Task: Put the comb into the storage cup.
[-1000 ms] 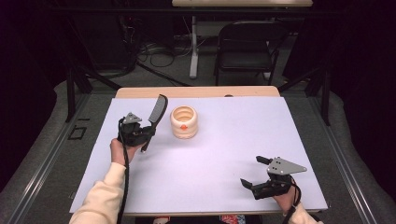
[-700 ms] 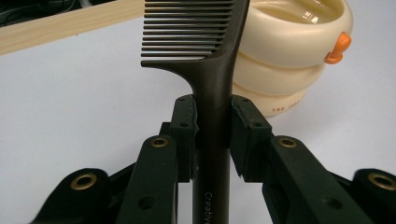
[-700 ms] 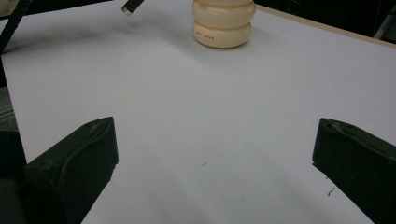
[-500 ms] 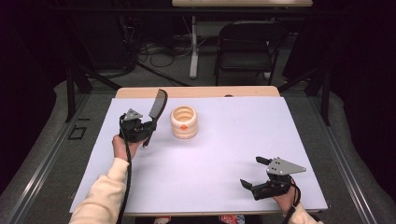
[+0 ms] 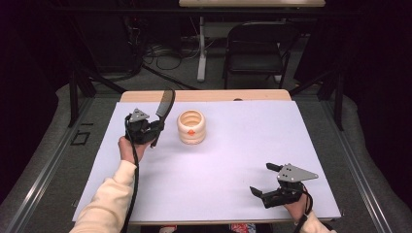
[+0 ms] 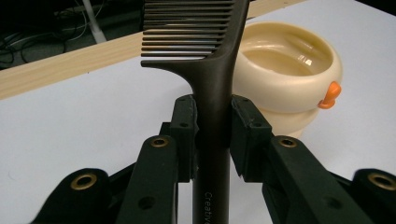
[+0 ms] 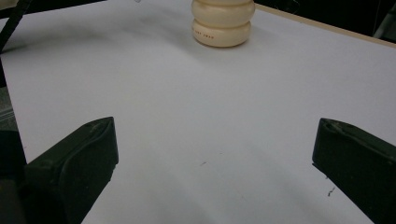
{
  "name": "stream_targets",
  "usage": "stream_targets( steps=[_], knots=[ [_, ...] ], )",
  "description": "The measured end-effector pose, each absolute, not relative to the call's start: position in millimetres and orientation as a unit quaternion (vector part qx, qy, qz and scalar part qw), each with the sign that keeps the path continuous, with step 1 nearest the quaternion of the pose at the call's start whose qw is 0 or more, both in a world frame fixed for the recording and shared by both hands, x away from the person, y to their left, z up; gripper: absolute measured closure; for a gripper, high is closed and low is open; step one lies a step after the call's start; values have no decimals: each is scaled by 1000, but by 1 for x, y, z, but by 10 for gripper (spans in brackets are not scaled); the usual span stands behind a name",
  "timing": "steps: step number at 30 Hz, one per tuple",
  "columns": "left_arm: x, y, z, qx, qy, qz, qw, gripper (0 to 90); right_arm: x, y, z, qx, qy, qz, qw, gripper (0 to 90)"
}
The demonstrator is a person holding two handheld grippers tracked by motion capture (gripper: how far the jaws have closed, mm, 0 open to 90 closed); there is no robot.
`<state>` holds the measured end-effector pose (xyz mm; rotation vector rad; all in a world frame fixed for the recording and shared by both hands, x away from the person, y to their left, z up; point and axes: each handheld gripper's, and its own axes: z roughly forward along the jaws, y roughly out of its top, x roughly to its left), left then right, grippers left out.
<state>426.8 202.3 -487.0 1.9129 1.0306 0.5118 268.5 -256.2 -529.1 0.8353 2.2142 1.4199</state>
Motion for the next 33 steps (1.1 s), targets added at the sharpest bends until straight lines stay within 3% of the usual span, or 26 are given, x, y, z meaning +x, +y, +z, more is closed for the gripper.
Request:
stream_targets(
  steps=[33],
  knots=[
    [436, 190, -466, 768, 395, 216, 456, 726, 269, -257, -529, 299, 787, 505, 188, 0]
  ],
)
